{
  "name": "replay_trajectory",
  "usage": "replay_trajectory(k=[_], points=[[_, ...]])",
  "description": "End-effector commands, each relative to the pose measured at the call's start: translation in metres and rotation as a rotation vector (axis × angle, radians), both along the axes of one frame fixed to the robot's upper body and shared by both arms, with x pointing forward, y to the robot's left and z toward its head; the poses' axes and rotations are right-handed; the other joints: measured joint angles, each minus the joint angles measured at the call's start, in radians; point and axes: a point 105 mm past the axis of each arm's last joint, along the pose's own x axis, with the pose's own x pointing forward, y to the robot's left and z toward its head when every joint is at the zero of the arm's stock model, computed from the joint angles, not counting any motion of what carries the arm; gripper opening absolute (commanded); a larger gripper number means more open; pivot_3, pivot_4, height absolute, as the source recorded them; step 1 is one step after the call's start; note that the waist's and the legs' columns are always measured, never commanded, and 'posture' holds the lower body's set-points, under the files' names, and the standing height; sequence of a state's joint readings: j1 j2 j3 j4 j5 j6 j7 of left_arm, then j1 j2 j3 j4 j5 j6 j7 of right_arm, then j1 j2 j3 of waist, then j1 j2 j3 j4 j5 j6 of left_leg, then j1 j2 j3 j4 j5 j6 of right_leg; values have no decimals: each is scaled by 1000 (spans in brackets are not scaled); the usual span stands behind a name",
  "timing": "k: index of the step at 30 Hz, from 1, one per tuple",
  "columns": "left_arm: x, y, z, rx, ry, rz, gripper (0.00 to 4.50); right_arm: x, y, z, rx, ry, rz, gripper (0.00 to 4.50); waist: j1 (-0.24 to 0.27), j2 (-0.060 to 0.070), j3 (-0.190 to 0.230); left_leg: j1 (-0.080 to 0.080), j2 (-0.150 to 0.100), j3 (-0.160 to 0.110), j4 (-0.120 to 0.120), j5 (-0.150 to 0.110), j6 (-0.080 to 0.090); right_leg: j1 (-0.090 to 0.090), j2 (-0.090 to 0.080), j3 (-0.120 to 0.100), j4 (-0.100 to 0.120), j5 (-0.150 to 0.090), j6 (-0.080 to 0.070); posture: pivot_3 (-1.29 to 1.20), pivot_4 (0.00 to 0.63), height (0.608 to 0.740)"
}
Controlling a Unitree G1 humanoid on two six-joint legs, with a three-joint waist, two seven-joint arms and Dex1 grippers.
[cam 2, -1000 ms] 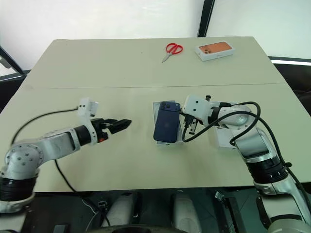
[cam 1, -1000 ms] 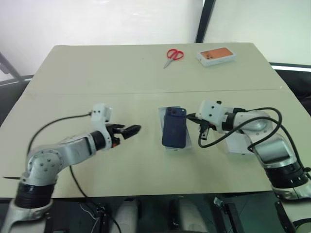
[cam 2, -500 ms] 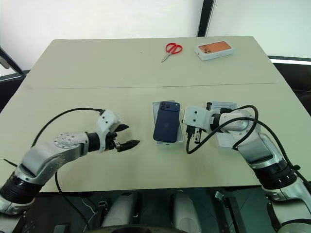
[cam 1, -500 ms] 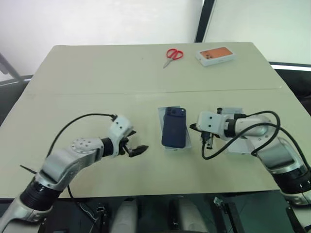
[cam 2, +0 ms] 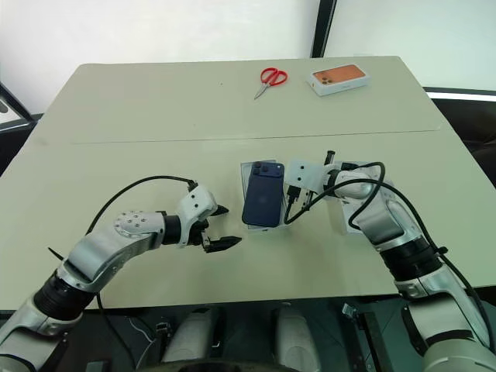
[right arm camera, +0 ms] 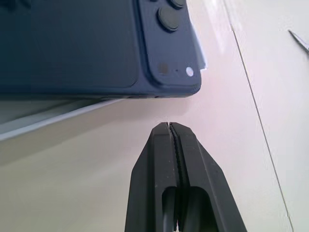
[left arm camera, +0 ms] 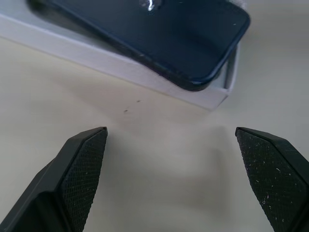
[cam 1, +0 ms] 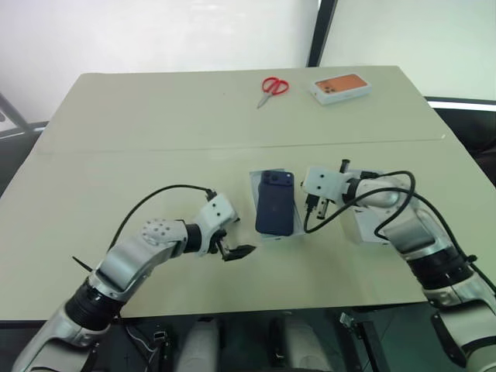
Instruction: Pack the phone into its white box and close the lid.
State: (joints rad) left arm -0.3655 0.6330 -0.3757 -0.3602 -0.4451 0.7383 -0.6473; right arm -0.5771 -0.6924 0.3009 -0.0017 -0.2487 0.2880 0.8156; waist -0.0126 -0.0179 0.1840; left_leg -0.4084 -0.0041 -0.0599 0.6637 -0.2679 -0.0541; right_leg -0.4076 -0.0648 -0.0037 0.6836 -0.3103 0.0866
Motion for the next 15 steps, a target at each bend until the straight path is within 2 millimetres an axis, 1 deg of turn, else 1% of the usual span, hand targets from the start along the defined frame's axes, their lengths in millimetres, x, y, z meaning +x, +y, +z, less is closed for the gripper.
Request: replay_trajectory(k=[1,8,15], points=[[-5,-8,9,-21,-25,-37,4449,5,9,11,2,-55,31,0,0,0,0,0,0,0,0,0,0,0,0,0,0,0,0,0,150,697],[-11,-13,10,-38,-11,-63,4449,6,16,11,15,-58,47,0,0,0,0,0,0,0,0,0,0,0,0,0,0,0,0,0,150,697],[-11,-17,11,-63,-1,-65,4449,5,20,12,29,-61,62,0,0,0,0,0,0,0,0,0,0,0,0,0,0,0,0,0,150,697]])
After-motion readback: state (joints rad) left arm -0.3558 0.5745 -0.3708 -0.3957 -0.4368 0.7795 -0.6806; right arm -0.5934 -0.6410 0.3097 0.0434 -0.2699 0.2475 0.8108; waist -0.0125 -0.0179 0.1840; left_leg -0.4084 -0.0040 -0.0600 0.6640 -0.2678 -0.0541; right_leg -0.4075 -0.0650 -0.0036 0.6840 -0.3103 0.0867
